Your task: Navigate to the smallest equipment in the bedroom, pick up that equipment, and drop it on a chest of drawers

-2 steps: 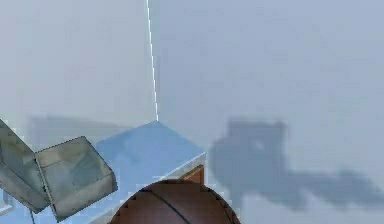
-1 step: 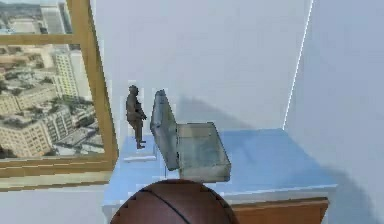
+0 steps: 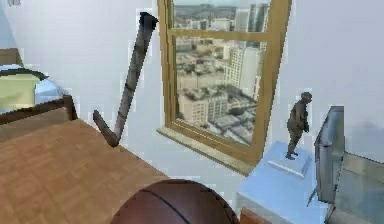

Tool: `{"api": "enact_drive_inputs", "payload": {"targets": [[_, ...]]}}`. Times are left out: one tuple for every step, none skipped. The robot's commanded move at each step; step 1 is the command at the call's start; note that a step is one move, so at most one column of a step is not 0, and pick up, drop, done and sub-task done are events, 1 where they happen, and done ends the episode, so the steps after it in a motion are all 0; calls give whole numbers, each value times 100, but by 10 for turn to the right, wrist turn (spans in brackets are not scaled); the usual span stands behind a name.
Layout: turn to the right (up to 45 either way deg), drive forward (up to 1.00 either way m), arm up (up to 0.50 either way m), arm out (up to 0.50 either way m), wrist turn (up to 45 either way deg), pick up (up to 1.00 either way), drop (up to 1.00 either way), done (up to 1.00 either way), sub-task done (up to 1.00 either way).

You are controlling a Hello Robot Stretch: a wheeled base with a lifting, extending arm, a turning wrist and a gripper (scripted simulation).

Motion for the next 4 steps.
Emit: {"api": "enact_drive_inputs", "payload": {"targets": [[-450, 0, 0, 0, 0, 0, 0, 0, 0], [-450, 0, 0, 0, 0, 0, 0, 0, 0], [-390, 0, 0, 0, 0, 0, 0, 0, 0], [450, 0, 0, 0, 0, 0, 0, 0, 0]]}}
